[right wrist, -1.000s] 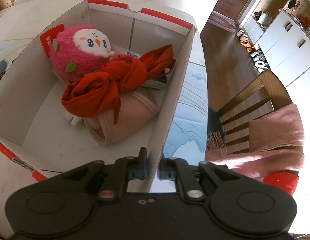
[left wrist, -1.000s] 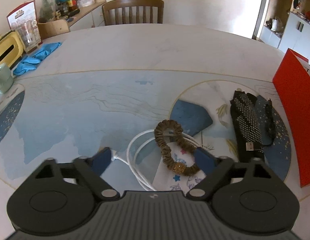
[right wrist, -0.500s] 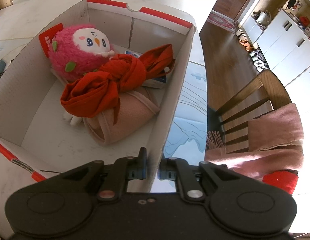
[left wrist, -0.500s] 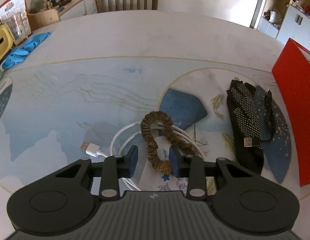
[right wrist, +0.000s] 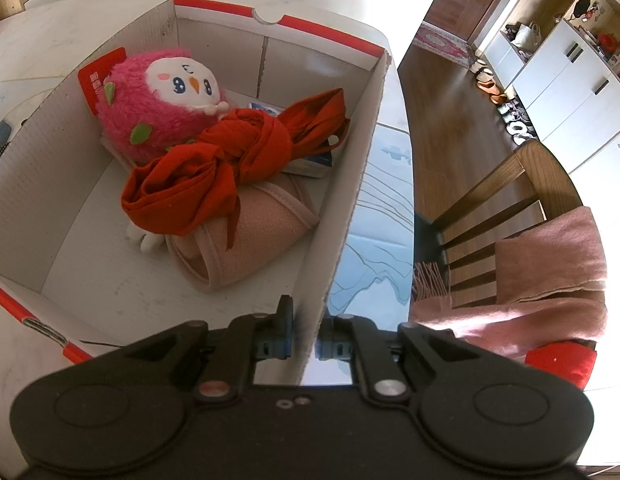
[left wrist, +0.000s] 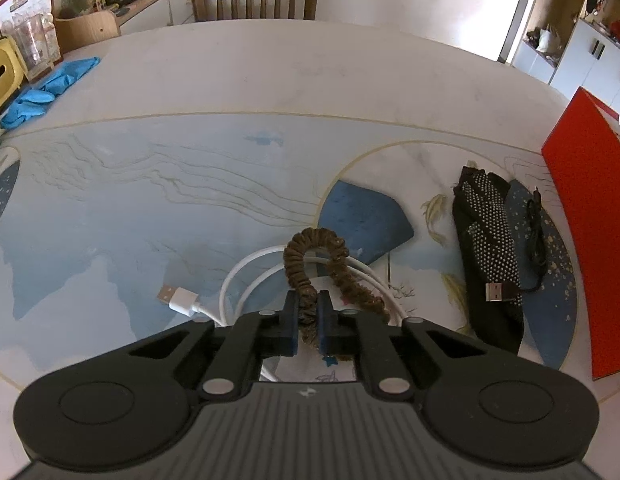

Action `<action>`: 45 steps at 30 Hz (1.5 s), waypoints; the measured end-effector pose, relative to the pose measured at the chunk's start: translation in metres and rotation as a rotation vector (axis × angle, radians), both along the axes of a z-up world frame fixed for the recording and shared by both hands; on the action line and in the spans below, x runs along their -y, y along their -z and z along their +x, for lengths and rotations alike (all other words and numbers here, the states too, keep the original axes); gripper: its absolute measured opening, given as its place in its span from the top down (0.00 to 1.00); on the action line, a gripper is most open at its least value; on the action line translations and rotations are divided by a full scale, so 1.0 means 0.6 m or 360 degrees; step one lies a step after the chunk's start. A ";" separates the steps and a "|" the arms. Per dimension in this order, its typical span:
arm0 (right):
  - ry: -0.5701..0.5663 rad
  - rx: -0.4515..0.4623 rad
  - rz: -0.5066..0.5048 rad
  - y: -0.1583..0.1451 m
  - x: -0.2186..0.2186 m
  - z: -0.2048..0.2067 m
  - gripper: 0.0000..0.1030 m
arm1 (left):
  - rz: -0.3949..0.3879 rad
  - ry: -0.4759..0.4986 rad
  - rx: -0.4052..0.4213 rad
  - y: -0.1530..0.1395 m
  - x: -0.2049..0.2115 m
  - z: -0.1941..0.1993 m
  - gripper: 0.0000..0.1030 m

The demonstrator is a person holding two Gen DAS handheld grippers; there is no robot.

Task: Organize objects
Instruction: 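Carry the hair tie with the left gripper toward the box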

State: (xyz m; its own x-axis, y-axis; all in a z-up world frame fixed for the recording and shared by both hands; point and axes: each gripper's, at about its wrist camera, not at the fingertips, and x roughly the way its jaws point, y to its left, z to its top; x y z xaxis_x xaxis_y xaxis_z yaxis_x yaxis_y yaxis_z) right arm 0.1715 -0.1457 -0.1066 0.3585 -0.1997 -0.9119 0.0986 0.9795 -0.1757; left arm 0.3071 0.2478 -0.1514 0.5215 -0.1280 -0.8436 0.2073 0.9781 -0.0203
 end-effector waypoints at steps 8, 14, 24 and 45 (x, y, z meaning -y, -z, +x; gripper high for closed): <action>-0.0010 0.0002 -0.0007 0.000 -0.001 0.000 0.91 | -0.0083 0.0078 0.0103 -0.064 0.002 -0.022 0.93; -0.0013 0.0009 0.0004 0.001 0.001 0.000 0.92 | -0.0190 0.0207 0.0175 -0.128 0.027 -0.045 0.93; -0.0024 0.0022 0.0018 0.002 0.003 0.001 0.93 | -0.0338 0.0536 0.0269 -0.219 0.128 -0.082 0.93; -0.0076 0.0044 0.0046 0.003 -0.002 0.002 0.92 | -0.0215 0.1060 0.0084 -0.172 0.389 -0.129 0.93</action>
State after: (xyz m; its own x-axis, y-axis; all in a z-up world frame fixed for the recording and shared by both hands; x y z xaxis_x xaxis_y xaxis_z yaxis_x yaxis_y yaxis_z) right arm 0.1727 -0.1448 -0.1082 0.3922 -0.1553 -0.9067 0.0559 0.9879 -0.1450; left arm 0.2297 0.0143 -0.0484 0.3347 -0.5385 -0.7733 0.7684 0.6310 -0.1068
